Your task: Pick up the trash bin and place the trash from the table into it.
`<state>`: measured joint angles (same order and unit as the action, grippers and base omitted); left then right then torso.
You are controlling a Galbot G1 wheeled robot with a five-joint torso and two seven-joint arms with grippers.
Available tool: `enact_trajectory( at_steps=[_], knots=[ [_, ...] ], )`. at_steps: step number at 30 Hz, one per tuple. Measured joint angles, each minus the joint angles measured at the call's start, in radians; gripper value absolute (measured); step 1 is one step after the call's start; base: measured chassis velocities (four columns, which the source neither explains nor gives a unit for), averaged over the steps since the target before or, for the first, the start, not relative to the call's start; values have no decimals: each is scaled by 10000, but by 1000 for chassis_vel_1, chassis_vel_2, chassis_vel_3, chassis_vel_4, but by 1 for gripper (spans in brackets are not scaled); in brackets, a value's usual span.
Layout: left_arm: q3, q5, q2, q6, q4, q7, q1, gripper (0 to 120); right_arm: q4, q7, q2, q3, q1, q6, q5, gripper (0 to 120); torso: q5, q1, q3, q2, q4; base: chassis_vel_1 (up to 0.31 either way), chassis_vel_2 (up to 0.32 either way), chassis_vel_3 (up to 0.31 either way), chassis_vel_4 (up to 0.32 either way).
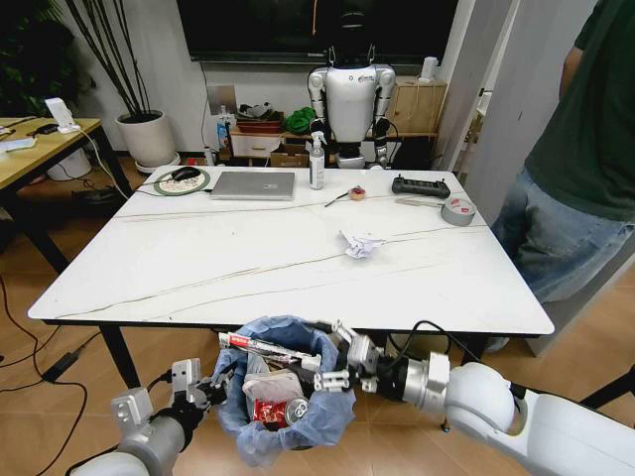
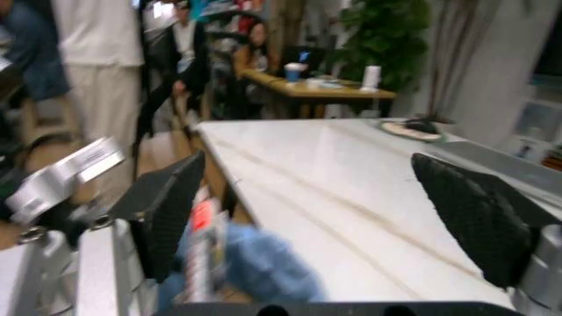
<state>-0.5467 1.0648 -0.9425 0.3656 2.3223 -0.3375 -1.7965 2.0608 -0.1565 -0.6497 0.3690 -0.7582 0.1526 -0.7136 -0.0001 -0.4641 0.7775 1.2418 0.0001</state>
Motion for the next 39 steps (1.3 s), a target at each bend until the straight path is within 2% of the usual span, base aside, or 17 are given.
enact_trajectory(
  at_steps=[1,2,5,12,16,21,27,39],
  knots=[
    [-15,-12,0,0,-8,-1,-16,2,-105,330,-110,-93,136,-81,-335,93,-1,0,0,0,1,0,0,0,0],
    [-15,-12,0,0,-8,-1,-16,2,-105,330,-110,-93,136,-81,-335,93,-1,0,0,0,1,0,0,0,0],
    [-47,-76,-3,0,-34,-19,-87,2,-540,1523,-398,-279,420,-462,-1002,99,-1,0,0,0,0,0,0,0,0],
    [-215,-179,9,-4,-46,-98,-243,2,-2013,3516,-1248,-465,910,-1430,-1470,100,0,0,0,0,-1,0,0,0,0],
    [-307,-182,13,-4,29,-104,-345,2,-2902,4214,-1735,-467,1381,-1949,-1560,100,0,-1,-1,-1,0,0,0,0,0],
    [-363,-183,-12,-4,73,-103,-388,2,-3832,4650,-2236,-454,1755,-2301,-2059,100,-1,0,-1,0,0,0,0,0,0],
    [-419,-167,-1,-4,84,-99,-389,2,-4972,4384,-2606,-386,2041,-2241,-1368,100,0,-1,0,-1,-1,0,0,0,0],
    [-366,-117,56,-12,43,-86,-283,2,-5866,4156,-2831,-205,2409,-2162,-954,100,0,-1,0,-1,-1,0,0,0,0]
  ],
)
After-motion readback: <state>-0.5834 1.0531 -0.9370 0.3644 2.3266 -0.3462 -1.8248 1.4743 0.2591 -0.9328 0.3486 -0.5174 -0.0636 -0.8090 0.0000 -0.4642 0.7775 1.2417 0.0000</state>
